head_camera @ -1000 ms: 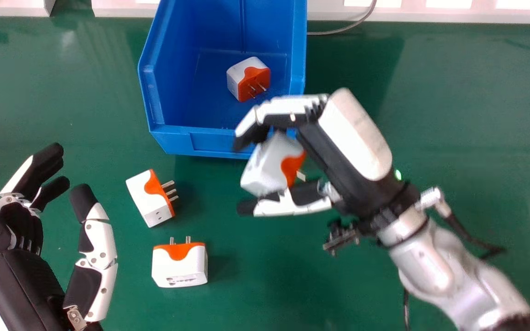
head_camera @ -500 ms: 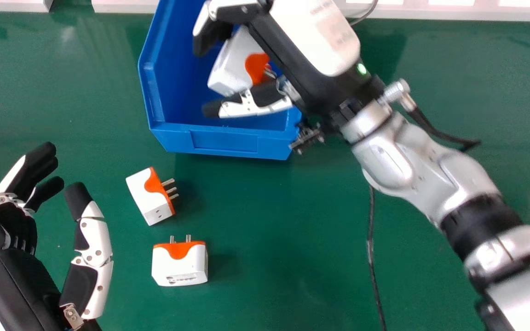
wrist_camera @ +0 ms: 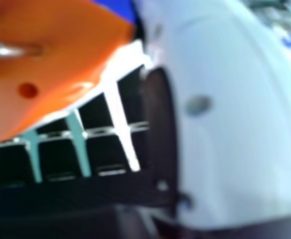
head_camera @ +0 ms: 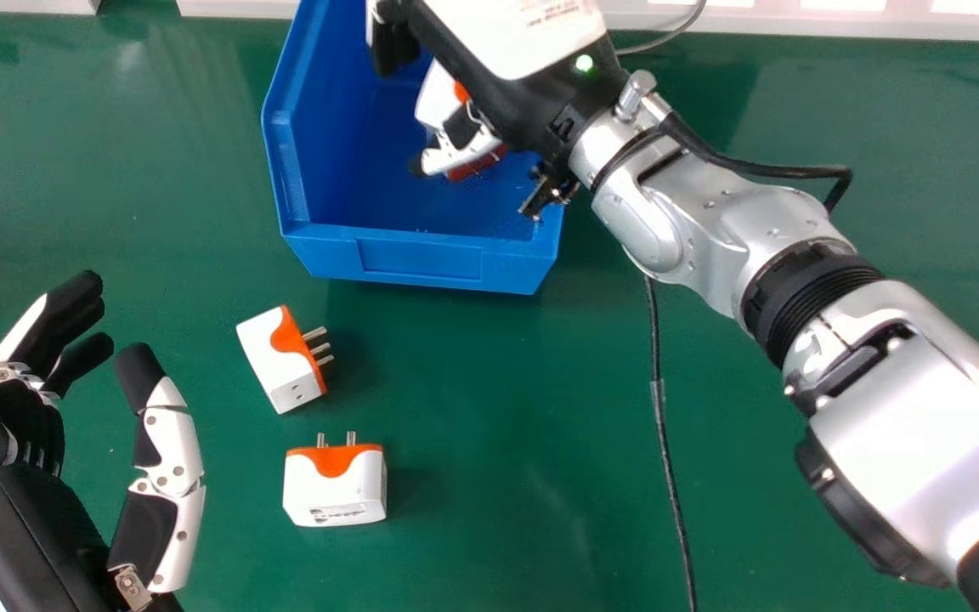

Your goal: Pick all objects and put in blue box

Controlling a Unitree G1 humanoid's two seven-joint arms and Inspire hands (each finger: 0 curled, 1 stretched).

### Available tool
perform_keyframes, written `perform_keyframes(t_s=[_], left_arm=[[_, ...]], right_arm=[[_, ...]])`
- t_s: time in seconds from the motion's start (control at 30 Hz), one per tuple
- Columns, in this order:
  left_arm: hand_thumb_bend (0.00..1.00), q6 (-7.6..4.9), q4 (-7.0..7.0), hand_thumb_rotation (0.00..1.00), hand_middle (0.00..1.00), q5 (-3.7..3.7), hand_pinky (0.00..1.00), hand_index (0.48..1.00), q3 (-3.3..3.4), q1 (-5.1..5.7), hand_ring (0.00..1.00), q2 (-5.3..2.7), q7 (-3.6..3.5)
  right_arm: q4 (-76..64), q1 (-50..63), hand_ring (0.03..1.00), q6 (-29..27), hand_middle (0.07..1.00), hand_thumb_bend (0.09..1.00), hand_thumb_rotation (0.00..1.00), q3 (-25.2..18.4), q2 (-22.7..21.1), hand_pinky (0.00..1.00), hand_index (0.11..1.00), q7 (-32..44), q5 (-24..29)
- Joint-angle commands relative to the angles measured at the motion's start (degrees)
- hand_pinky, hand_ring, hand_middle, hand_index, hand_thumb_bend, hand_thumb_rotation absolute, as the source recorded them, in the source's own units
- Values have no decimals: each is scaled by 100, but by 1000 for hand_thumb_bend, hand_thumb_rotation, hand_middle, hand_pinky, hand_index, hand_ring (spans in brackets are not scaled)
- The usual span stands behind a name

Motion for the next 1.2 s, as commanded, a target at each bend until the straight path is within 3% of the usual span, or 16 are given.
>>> perform_keyframes(t_s=[0.0,0.07,0.17,0.27,0.33,0.37,0.43,0.53,0.63,0.73,1.0,1.17], left_arm=[[262,-70,-59,0,713,117,654,722,55,-155,707,-377,49],[263,-70,-53,0,712,110,652,722,52,-167,705,-383,54],[267,-63,-17,0,710,180,649,721,86,-203,702,-390,101],[272,-59,13,0,709,171,651,720,90,-238,702,-391,119],[271,-43,8,0,710,144,652,720,67,-249,702,-398,111],[271,-38,3,0,711,134,653,721,55,-247,704,-401,106],[271,-36,0,0,714,132,655,722,42,-254,705,-402,101],[269,-47,7,0,713,142,661,723,41,-267,708,-398,105],[266,-49,15,0,711,185,656,724,69,-281,708,-388,127],[266,-41,-1,0,712,170,655,724,58,-268,708,-391,118],[267,-53,-29,0,711,147,658,721,38,-257,706,-398,106],[276,-81,-30,0,713,134,662,725,-3,-235,705,-401,90]], right_arm=[[-21,-395,421,189,522,497,0,207,19,336,498,-162,-123],[8,-411,423,299,531,496,0,340,14,325,500,-177,-196],[23,-441,426,342,539,495,0,380,14,319,502,-150,-178],[37,-507,428,516,535,498,0,430,47,334,513,163,-174],[59,-557,631,786,721,802,88,609,79,475,658,403,-321],[66,-579,727,925,814,897,163,726,92,527,734,482,-414],[62,-598,887,1049,947,974,311,852,105,637,864,589,-481],[47,-588,985,1091,993,998,443,916,105,801,973,630,-477],[38,-573,999,1158,1000,1000,520,1002,101,890,997,531,-504],[29,-585,1000,1140,1000,1000,546,1007,84,978,1000,541,-449],[-43,-608,1000,1053,1000,1000,608,800,42,1000,1000,485,-211],[-196,-582,1000,1030,1000,1000,757,492,-23,1000,1000,434,91]])
